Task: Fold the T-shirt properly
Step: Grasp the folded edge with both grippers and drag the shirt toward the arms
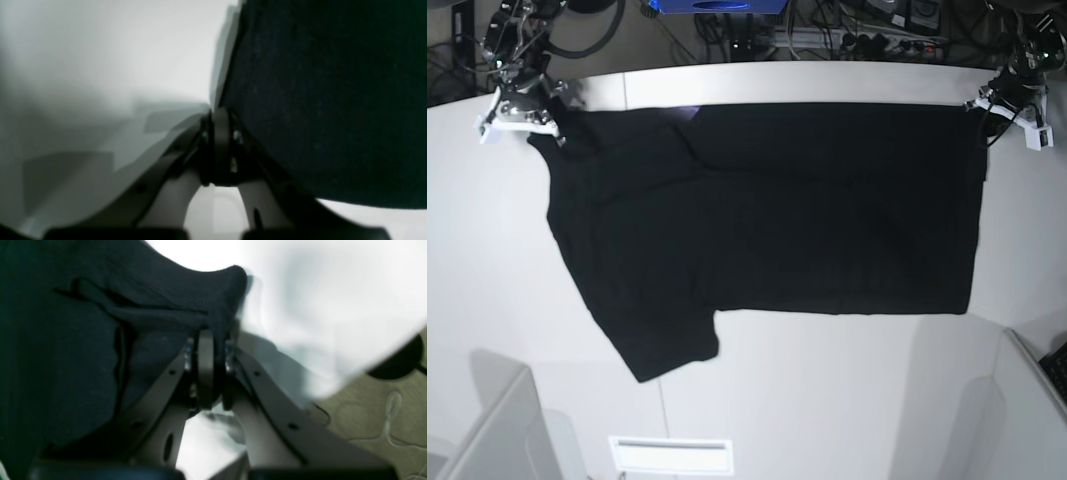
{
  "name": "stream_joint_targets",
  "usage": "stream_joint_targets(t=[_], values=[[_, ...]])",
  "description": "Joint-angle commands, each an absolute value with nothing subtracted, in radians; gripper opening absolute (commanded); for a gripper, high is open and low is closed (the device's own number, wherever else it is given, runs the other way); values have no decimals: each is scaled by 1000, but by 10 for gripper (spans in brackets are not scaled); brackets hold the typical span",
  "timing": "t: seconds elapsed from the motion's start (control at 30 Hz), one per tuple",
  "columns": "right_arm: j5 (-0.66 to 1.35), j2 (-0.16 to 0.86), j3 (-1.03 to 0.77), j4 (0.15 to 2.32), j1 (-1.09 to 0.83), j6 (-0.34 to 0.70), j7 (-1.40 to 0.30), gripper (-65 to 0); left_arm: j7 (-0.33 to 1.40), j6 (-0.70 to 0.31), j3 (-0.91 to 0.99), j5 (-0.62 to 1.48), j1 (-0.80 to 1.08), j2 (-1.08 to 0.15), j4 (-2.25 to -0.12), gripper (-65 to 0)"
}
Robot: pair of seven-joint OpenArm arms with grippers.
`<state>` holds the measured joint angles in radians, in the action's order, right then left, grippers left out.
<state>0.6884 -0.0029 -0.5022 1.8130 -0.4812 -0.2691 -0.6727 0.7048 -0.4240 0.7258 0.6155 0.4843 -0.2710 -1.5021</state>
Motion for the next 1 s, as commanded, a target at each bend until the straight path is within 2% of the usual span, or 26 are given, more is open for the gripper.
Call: stream_joint_targets(t=[0.0, 0.3, 0.9, 0.93, 0.97], values=[[690, 5, -509, 1840, -493, -266, -654, -650, 731, -421, 731, 595, 506, -277, -1509, -650], [690, 5, -509, 1850, -575, -266, -653, -650, 728, -423, 733, 595, 558, -269, -1509, -650], [690, 7, -509, 1854, -579, -266, -656, -650, 730, -423, 733, 595, 578, -271, -1521, -650], [690, 7, -509, 1854, -579, -266, -656, -633, 730, -423, 733, 595, 578, -271, -1521, -650], [690, 7, -509, 1854, -579, -266, -656, -576, 730, -423, 733, 595, 578, -272, -1521, -650]])
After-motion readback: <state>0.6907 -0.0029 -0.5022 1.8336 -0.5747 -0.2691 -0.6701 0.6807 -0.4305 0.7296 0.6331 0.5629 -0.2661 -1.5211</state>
